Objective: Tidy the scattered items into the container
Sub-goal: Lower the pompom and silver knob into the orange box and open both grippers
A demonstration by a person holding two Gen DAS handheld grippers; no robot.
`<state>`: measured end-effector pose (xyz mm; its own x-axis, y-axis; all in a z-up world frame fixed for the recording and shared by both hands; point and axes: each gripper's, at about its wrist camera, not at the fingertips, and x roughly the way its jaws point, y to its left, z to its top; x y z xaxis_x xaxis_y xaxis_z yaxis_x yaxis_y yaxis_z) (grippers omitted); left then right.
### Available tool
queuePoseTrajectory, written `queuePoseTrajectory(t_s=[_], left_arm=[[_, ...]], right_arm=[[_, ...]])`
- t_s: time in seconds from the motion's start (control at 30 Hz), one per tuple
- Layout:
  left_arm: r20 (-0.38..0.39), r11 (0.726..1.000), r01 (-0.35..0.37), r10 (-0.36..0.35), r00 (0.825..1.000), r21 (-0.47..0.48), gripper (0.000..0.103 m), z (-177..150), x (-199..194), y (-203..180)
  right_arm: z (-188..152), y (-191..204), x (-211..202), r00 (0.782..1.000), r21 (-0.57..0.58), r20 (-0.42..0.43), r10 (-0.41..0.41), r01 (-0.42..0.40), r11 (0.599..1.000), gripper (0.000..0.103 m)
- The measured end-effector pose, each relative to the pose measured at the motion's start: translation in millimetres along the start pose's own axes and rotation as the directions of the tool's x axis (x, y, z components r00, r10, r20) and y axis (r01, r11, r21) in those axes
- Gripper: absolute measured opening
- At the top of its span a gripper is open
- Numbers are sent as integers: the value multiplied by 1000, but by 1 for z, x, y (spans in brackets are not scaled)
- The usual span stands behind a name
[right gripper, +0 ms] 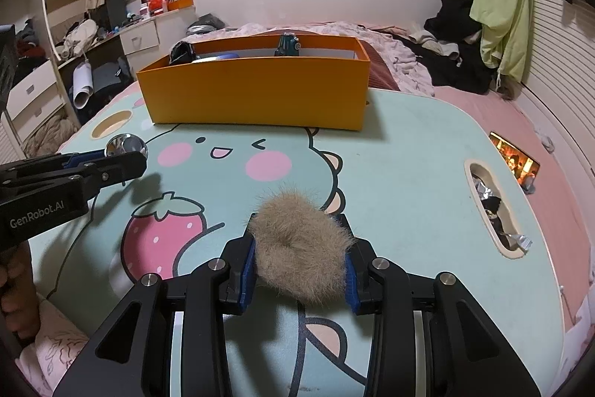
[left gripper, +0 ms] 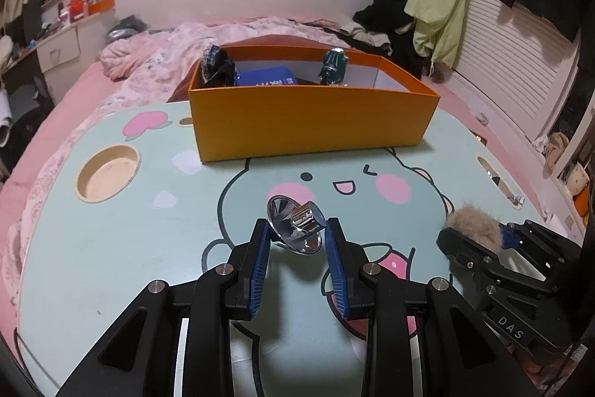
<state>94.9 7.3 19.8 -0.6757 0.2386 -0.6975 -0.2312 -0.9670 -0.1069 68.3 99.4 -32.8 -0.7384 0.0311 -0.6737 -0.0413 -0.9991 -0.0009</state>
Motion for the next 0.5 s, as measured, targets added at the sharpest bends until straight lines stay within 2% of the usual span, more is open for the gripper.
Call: queuePoseTrajectory(t_s=[0.5], left_arm=[[5, 1000, 7, -7, 1000, -19, 28, 0, -1, 3]], right_arm=[[0, 0, 1, 1000, -5, -6, -8, 8, 1000, 38]])
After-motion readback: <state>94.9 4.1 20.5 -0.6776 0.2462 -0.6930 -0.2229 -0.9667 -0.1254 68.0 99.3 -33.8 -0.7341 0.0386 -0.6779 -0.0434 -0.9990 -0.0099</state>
